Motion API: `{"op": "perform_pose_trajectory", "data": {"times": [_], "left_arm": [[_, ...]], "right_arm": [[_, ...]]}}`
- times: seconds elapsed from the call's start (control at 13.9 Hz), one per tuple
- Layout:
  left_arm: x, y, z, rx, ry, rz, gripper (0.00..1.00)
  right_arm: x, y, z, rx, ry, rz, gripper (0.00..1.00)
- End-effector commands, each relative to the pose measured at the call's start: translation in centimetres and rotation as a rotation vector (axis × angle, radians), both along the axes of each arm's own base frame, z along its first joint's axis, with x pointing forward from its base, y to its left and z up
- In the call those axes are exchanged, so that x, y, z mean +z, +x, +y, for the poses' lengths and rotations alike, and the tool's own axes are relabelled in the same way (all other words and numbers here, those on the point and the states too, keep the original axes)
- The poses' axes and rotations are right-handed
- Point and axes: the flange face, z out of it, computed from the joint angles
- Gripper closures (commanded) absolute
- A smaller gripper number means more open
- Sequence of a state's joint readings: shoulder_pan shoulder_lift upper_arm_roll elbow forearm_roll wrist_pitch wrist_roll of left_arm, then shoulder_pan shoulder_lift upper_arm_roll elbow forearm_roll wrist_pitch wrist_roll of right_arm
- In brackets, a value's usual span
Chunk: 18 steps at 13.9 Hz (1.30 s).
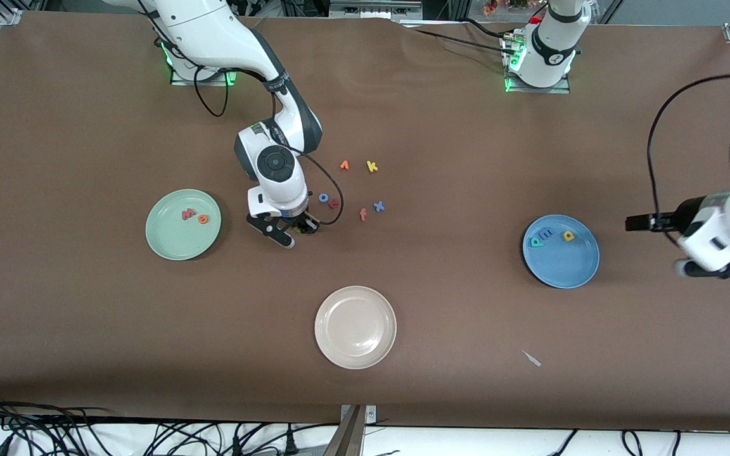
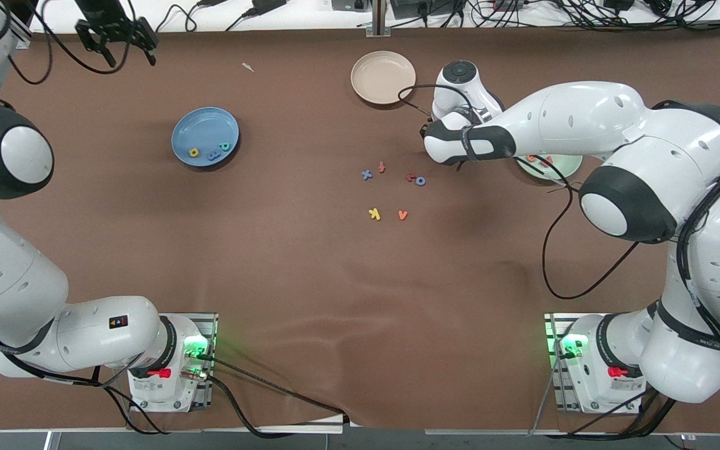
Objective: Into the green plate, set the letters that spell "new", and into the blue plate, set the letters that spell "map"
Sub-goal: 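Drop the green u on the green plate while the left gripper withdraws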
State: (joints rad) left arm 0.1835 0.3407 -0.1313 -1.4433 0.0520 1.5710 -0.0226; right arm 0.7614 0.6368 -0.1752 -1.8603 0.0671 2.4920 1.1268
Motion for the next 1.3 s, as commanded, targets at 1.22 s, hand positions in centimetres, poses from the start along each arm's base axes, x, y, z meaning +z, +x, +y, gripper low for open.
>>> {"op": "perform_pose_trajectory", "data": {"times": [1.22], "left_arm": [[8.9,-6.6,-1.9,-0.017,-0.019,-0.136,0.0]], "right_arm": [[8.6,2.5,-27.3,0.444,-0.095,0.163,0.84]]}}
